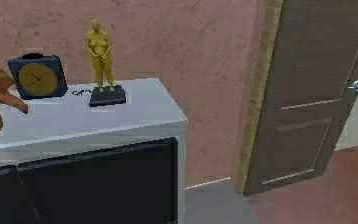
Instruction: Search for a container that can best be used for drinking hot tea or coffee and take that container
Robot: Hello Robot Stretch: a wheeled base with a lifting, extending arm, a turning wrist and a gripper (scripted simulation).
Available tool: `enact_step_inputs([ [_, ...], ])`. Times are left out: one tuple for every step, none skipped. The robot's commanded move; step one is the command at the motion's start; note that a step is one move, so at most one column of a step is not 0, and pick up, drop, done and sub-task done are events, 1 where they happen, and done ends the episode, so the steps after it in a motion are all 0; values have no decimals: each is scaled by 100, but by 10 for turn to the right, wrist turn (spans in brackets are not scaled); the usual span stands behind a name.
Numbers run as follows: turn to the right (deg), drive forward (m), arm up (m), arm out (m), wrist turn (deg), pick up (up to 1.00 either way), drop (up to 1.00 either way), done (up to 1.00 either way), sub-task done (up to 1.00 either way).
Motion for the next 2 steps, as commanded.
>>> enact_step_inputs([
  [210, 0, 0, 0, 0, 0, 0, 0, 0],
  [0, 50, 0, 0, 0, 0, 0, 0, 0],
])
